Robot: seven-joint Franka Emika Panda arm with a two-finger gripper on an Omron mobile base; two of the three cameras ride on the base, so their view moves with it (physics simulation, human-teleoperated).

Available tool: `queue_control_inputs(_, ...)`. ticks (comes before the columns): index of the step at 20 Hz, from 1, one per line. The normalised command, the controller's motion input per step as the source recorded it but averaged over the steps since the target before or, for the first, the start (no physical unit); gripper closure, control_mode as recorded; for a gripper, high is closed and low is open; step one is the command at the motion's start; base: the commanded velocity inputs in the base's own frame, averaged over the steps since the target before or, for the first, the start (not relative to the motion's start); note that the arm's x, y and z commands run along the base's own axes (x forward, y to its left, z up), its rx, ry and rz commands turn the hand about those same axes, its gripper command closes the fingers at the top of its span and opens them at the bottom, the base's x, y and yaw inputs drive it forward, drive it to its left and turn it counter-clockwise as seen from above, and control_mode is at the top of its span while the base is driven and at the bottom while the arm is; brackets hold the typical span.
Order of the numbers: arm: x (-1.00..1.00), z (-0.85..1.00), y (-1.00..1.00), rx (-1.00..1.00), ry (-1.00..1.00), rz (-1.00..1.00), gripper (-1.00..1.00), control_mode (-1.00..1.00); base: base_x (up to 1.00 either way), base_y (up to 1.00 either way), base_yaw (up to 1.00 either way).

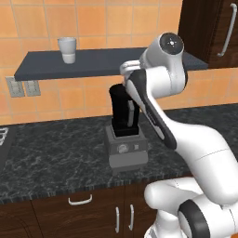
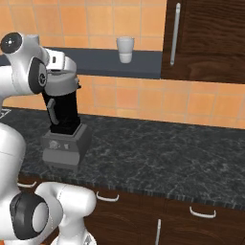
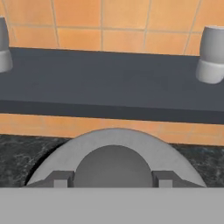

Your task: Close the lid blender by securely placing the lid on top.

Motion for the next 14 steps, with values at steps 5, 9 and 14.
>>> queue_control_inputs(5, 0.0, 0.44, 0.45, 0.01, -0.03, 0.0, 1.0, -1.0, 0.0, 0.0, 0.0)
queue_control_inputs(9, 0.04, 0.19, 0.34, 0.0, 0.0, 0.0, 1.0, -1.0, 0.0, 0.0, 0.0)
queue_control_inputs(14, 0.18, 0.01, 0.1, 0.0, 0.0, 0.0, 1.0, -1.0, 0.0, 0.0, 0.0)
